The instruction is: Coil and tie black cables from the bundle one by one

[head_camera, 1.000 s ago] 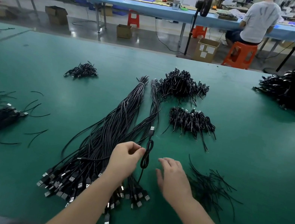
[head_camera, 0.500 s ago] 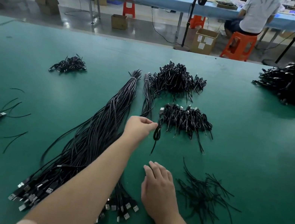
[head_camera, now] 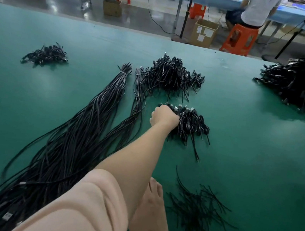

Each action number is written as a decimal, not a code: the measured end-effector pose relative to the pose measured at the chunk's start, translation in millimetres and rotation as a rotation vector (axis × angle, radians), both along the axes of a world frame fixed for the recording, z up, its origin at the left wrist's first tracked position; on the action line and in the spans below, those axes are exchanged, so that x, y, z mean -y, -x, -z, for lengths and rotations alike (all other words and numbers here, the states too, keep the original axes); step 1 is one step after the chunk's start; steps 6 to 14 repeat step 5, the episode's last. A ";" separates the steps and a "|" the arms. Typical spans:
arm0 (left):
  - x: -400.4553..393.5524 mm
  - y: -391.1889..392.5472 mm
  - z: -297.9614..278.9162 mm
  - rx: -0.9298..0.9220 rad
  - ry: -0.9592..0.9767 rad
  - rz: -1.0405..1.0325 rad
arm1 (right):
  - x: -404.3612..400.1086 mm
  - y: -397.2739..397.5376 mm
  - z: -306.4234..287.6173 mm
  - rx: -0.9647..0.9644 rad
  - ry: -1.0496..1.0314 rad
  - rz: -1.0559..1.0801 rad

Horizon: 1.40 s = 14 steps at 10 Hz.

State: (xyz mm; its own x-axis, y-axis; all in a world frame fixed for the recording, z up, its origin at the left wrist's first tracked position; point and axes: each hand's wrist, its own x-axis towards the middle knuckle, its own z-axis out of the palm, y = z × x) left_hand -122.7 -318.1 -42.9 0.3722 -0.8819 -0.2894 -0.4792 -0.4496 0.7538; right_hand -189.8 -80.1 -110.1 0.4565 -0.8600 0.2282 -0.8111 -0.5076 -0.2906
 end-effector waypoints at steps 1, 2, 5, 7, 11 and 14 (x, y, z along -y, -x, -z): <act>-3.7 5.4 7.1 0.145 0.014 0.005 | -0.3 -0.7 -4.8 0.081 0.034 0.002; -8.2 6.3 7.9 0.243 0.079 0.016 | -1.2 -0.4 -1.8 0.073 0.034 0.012; -64.8 -29.0 -50.6 0.231 0.545 0.096 | -0.5 0.1 -1.4 -0.030 0.017 0.006; -64.8 -29.0 -50.6 0.231 0.545 0.096 | -0.5 0.1 -1.4 -0.030 0.017 0.006; -64.8 -29.0 -50.6 0.231 0.545 0.096 | -0.5 0.1 -1.4 -0.030 0.017 0.006; -64.8 -29.0 -50.6 0.231 0.545 0.096 | -0.5 0.1 -1.4 -0.030 0.017 0.006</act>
